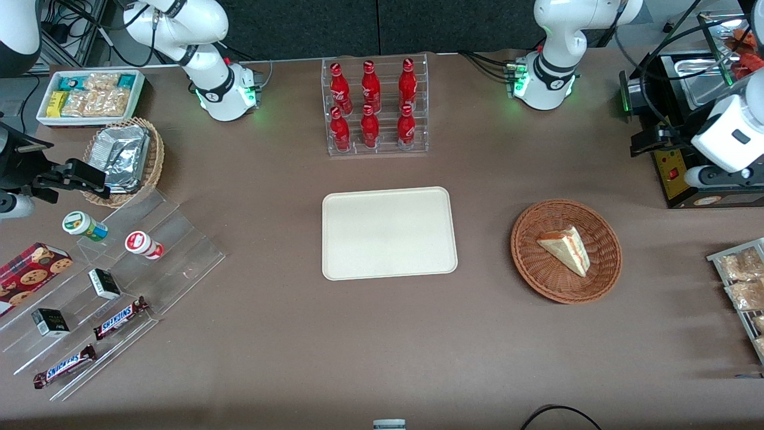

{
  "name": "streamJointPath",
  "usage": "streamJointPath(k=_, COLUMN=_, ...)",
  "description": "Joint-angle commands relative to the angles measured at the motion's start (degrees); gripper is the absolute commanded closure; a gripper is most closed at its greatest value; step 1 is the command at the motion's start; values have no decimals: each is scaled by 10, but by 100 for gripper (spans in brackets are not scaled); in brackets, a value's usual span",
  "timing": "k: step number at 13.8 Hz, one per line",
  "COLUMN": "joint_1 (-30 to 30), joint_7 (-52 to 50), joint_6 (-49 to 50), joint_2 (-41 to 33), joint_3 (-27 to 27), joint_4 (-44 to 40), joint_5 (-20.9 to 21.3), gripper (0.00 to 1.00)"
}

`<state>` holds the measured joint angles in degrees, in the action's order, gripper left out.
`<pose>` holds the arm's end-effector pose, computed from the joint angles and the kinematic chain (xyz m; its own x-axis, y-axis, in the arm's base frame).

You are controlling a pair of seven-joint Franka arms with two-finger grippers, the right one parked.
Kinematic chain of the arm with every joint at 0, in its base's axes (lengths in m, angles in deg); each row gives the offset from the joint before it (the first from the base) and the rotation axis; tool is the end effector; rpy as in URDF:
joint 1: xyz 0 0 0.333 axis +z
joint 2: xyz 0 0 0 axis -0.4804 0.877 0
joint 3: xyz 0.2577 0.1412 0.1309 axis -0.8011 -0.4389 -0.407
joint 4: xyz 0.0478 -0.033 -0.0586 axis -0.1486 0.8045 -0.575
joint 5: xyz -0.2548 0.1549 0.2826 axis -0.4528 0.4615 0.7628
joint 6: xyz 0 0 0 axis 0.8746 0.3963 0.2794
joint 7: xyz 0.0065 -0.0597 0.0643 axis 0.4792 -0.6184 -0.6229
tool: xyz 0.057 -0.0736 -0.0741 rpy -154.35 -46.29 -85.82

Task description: Place sandwich from basket to tray

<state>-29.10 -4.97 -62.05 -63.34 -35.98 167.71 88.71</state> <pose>0.5521 -0.0315 0.6026 0.9671 0.0028 -0.2545 -0.0019 -0.9998 -0.0184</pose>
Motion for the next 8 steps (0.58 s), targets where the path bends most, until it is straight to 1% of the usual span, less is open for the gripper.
streamJointPath(k=1, joint_1=6, joint_7=5, joint_6=-12, joint_2=-4, joint_3=8, joint_4=3, joint_5=23, gripper=0)
streamJointPath(k=3, joint_1=6, joint_7=2, joint_6=-15, joint_2=2, joint_3=8, joint_4=7, joint_5=27, gripper=0)
streamJointPath(k=5, joint_1=9, joint_7=-6, joint_6=-40, joint_2=13, joint_3=8, joint_4=30, joint_5=28, gripper=0)
streamJointPath(k=8, joint_1=7, joint_7=-101, joint_6=-147, joint_2=14, joint_3=8, joint_4=119, joint_5=29, gripper=0)
